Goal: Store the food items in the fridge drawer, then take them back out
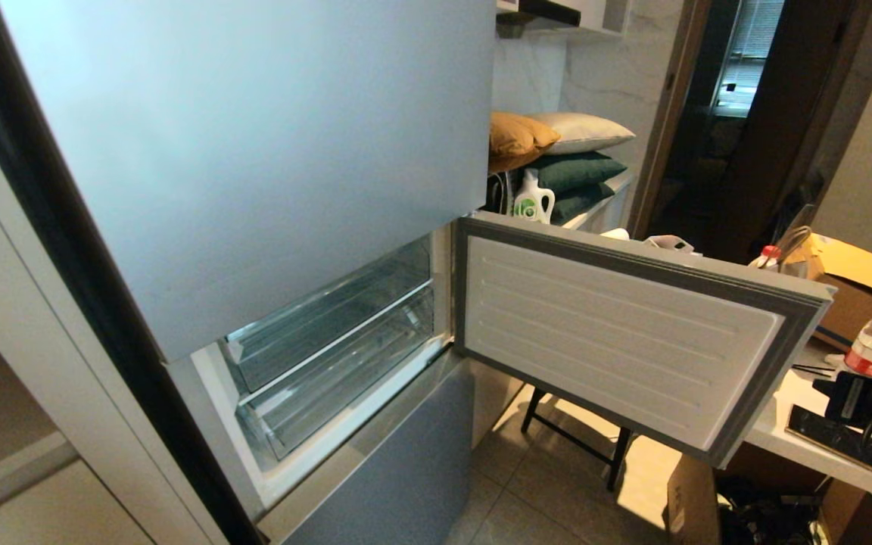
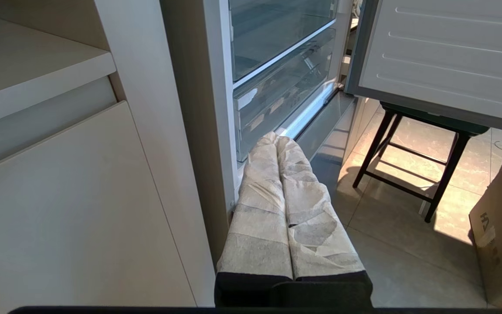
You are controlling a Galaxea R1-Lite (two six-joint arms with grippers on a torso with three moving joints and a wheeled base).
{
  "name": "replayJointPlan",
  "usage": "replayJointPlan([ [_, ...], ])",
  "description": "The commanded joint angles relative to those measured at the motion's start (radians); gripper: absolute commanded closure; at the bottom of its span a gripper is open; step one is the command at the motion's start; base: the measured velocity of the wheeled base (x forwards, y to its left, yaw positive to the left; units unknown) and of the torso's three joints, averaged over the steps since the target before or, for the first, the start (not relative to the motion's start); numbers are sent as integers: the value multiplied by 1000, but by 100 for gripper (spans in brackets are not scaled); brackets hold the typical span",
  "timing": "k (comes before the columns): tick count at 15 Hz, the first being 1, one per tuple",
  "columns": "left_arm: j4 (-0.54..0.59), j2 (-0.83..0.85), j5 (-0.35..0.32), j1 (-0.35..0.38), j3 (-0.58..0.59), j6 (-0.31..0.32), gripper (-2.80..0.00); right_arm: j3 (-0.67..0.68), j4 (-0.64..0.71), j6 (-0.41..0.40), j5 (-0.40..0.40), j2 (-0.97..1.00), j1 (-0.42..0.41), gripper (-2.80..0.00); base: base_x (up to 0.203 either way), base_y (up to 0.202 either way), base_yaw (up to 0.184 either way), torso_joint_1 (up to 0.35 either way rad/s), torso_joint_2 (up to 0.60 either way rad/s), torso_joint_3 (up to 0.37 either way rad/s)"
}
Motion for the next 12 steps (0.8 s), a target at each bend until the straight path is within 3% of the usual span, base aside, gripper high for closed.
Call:
replayJointPlan([
  [1,0,1,0,0,11,0,0,-24,-18,0,0,89,-37,0,0,0,0,0,0,0],
  [12,0,1,0,0,11,0,0,-199,-14,-4,-3,228,-142,0,0,0,0,0,0,0],
])
